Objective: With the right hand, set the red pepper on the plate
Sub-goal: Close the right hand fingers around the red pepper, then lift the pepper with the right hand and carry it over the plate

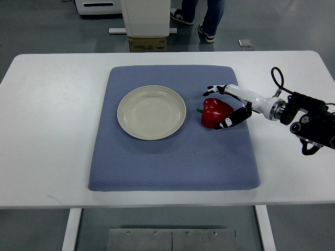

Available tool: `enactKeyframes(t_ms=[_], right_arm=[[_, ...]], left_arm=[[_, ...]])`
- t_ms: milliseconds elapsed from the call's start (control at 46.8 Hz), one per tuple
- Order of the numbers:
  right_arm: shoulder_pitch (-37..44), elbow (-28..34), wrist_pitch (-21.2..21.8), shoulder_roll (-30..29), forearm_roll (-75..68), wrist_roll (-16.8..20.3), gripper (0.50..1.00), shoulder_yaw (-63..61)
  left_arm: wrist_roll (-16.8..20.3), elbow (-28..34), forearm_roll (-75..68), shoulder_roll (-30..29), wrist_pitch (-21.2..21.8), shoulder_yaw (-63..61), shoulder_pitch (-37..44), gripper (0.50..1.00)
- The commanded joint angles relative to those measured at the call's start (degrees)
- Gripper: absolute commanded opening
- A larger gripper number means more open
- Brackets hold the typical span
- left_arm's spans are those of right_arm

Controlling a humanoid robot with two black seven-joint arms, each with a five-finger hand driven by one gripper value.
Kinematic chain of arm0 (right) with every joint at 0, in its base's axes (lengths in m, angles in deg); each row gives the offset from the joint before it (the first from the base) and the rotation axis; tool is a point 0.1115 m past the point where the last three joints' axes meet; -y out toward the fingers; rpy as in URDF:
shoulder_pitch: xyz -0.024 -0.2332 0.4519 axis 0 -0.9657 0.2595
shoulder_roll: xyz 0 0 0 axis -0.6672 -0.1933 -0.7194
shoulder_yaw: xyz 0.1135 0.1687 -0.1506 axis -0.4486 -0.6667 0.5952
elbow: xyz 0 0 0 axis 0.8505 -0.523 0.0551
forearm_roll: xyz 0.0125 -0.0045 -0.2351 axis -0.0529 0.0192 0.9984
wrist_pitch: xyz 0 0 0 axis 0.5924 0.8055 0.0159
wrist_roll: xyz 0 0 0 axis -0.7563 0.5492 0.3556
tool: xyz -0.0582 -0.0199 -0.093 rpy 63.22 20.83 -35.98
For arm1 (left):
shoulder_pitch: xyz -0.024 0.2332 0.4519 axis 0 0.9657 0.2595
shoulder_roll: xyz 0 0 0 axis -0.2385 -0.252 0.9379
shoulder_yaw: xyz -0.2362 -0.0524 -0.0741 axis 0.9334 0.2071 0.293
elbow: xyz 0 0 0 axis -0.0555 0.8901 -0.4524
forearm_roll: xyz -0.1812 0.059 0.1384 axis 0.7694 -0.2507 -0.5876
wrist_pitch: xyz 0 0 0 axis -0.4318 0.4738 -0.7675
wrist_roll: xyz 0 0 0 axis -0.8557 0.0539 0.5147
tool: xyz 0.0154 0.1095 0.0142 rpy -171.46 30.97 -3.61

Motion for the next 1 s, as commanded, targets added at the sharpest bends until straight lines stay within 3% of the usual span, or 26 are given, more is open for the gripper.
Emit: enactKeyframes(t_ms=[0, 684, 983], right_arm=[[0.0, -0.3, 0.0, -0.1, -0.1, 0.8, 0.979, 0.0], [-0.5, -1.6, 0.0, -1.6, 0.1, 1.0, 0.931, 0.2], [-0.1, -1.7, 0.0, -1.6, 0.4, 0.7, 0.805, 2.3]], left_arm=[[0.0, 0.0, 0.0, 0.0, 0.0, 0.0, 0.0, 1.0], [0.0, 0.0, 0.0, 0.0, 0.0, 0.0, 0.0, 1.0], [0.0, 0.0, 0.1, 0.0, 0.0, 0.0, 0.0, 1.0]])
